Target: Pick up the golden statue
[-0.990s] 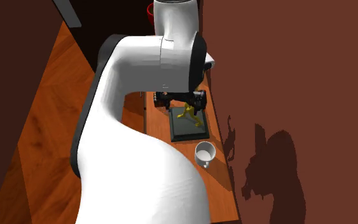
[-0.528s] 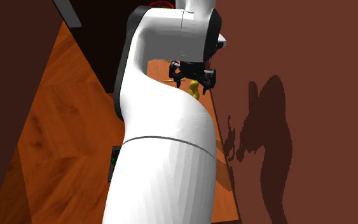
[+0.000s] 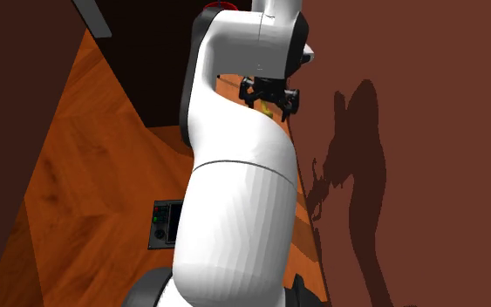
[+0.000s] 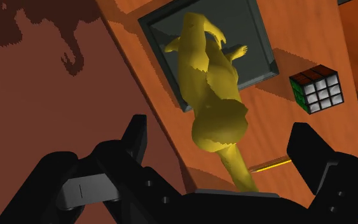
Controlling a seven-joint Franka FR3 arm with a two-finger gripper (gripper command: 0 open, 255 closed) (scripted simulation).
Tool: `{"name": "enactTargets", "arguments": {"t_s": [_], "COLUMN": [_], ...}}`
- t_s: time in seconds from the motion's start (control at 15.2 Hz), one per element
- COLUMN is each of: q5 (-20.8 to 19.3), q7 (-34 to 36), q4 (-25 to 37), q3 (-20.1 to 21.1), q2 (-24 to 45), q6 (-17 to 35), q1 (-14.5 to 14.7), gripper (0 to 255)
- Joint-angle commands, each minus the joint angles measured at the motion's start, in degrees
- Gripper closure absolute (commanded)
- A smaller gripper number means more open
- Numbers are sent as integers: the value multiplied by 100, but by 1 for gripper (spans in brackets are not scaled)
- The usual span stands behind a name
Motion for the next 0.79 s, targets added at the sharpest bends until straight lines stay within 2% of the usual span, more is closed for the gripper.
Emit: {"name": "enactTargets", "arguments": {"t_s": [0.0, 0.2, 0.26, 0.73], "q5": [-3, -4, -3, -3], "q7": [10, 11, 11, 8], "q4": [-219, -374, -346, -366], "q3": [2, 2, 3, 2], "q2": [-34, -55, -40, -52], "q6": [188, 323, 309, 317], "q1": [13, 19, 17, 16], "gripper": [0, 0, 255, 255]}}
